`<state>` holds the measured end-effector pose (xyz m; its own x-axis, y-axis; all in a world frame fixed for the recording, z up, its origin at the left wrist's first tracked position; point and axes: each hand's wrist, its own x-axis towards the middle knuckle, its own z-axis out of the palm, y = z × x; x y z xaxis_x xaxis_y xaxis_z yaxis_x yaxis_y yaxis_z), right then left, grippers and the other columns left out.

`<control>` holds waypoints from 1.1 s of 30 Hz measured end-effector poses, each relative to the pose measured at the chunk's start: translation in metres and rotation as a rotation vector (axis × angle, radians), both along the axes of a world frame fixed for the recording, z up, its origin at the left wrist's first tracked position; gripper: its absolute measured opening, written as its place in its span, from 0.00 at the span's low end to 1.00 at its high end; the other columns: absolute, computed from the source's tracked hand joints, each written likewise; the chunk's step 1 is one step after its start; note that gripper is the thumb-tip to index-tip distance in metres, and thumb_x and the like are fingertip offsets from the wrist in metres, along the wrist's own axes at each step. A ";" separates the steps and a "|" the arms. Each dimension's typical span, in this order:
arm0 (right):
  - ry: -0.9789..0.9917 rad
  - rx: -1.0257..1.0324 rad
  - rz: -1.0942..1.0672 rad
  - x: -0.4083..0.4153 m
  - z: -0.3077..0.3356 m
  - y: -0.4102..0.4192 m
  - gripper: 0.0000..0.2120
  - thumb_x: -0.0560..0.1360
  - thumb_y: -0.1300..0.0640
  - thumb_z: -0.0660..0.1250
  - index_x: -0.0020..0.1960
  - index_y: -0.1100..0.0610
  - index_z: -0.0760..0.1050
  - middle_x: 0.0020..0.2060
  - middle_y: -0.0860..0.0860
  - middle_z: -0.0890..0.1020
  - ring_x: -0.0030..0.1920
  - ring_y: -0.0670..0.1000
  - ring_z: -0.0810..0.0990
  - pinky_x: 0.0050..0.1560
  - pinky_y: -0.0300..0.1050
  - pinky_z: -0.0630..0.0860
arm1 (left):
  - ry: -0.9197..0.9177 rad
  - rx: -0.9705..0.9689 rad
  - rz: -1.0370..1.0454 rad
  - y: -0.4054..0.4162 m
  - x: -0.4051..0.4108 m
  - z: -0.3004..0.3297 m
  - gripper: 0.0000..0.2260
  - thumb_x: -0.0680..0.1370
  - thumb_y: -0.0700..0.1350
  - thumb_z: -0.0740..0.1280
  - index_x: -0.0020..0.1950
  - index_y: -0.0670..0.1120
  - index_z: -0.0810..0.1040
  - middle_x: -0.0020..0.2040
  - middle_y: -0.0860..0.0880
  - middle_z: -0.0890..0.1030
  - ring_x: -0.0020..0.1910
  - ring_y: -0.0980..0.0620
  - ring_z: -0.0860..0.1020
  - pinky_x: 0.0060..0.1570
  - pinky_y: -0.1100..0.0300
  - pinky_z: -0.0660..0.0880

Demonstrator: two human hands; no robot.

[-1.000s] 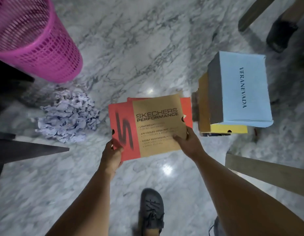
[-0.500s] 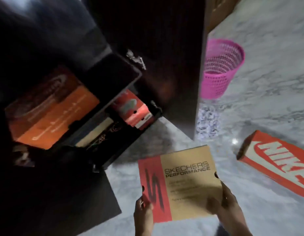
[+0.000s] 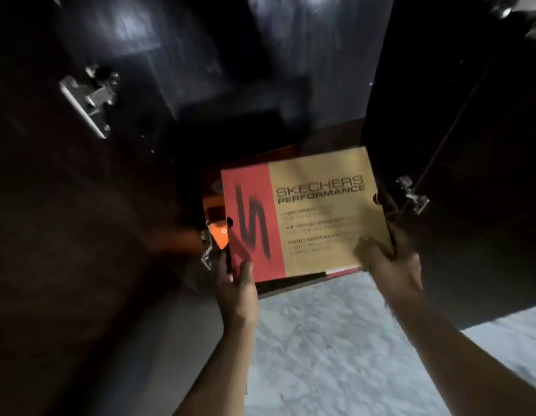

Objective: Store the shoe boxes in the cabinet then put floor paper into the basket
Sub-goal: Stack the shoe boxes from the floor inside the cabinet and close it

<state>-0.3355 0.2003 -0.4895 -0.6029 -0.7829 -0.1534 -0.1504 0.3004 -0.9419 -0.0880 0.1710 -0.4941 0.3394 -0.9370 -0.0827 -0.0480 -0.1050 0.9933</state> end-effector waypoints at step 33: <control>0.029 0.301 0.264 0.055 -0.008 -0.247 0.41 0.77 0.28 0.59 0.79 0.54 0.57 0.64 0.59 0.76 0.62 0.60 0.76 0.63 0.58 0.75 | -0.331 0.344 0.174 -0.207 0.036 -0.031 0.47 0.70 0.80 0.46 0.79 0.50 0.58 0.73 0.41 0.73 0.67 0.34 0.75 0.60 0.46 0.75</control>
